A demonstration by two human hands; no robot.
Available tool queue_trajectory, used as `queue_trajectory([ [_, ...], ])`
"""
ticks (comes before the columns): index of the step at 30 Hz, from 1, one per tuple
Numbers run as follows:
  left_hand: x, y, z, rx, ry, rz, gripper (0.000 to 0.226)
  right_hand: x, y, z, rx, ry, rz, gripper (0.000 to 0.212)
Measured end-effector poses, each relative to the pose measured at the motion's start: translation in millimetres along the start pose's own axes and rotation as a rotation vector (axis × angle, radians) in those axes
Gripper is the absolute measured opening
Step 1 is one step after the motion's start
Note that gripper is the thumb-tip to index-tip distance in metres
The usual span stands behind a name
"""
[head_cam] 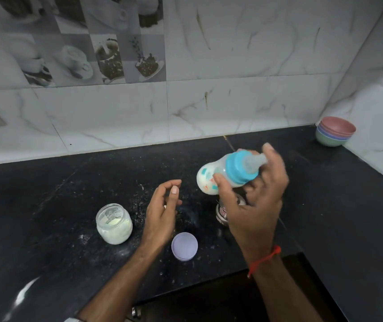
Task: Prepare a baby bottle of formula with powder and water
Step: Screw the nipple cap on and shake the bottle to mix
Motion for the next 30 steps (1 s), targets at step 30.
queue_trajectory([
  [30,0.0,-3.5,3.9,-0.005,-0.009,-0.039,0.023,-20.7,23.2,-21.5,0.311,0.107,-0.117,0.076],
])
Point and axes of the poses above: each hand's wrist, its own y-axis away from the middle knuckle, its own z-axis out of the back of the hand, x = y × z, the point moved 6 cm from there along -y, towards the middle knuckle, and after that the axes turned 15 degrees about z, right-handed, at the moved point
